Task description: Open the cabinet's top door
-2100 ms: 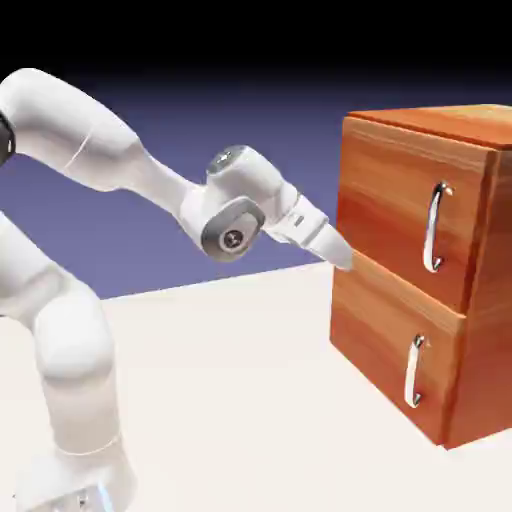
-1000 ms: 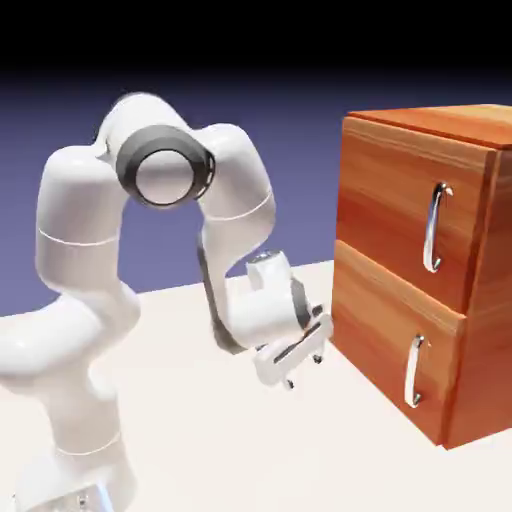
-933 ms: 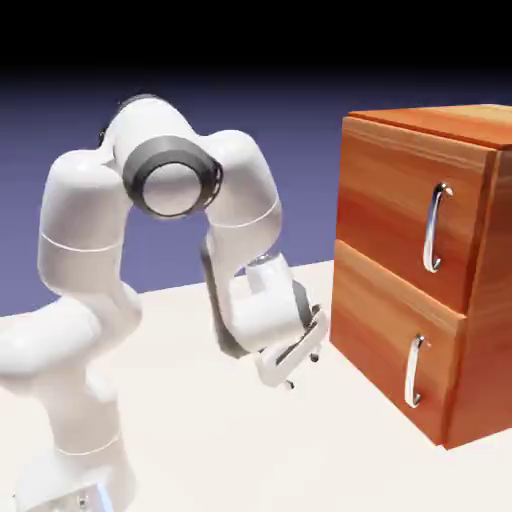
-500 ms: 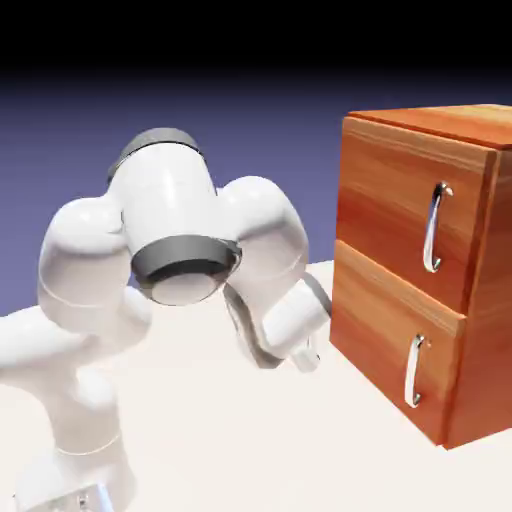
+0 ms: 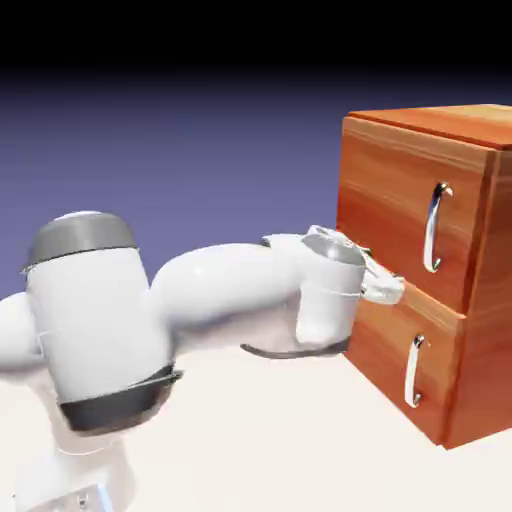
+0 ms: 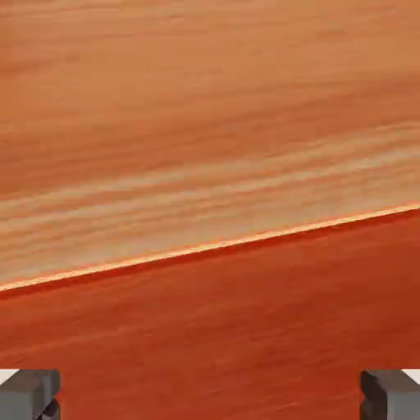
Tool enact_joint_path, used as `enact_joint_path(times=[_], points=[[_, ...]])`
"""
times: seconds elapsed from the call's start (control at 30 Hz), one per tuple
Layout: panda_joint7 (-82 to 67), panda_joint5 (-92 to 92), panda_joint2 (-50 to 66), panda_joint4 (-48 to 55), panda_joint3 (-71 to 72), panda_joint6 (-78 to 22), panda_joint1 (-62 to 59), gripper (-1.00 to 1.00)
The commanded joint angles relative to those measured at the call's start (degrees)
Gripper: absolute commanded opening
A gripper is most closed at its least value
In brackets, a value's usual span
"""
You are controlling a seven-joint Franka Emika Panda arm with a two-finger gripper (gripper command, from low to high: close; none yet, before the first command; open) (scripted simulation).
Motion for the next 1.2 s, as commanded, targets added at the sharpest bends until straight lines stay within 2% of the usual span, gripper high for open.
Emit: enact_joint_path(times=[0.0,0.1,0.27,0.3,0.53,0.83,1.17], points=[[-1.14,-2.50,1.53,0.39,1.59,-0.28,-1.67,1.00],[-2.40,-5.26,3.22,0.82,3.35,-0.59,-3.52,1.00],[-2.70,-5.98,2.07,9.32,-0.69,-0.94,5.94,1.00],[-2.70,-5.98,2.07,9.32,-0.69,-0.94,5.94,-1.00],[2.00,-2.68,-2.37,-3.13,5.98,-11.72,-4.47,-1.00],[1.52,10.08,-1.79,-21.46,20.52,-32.13,-16.62,-1.00],[2.87,30.61,-1.07,-32.97,38.82,-57.04,-16.29,-1.00]])
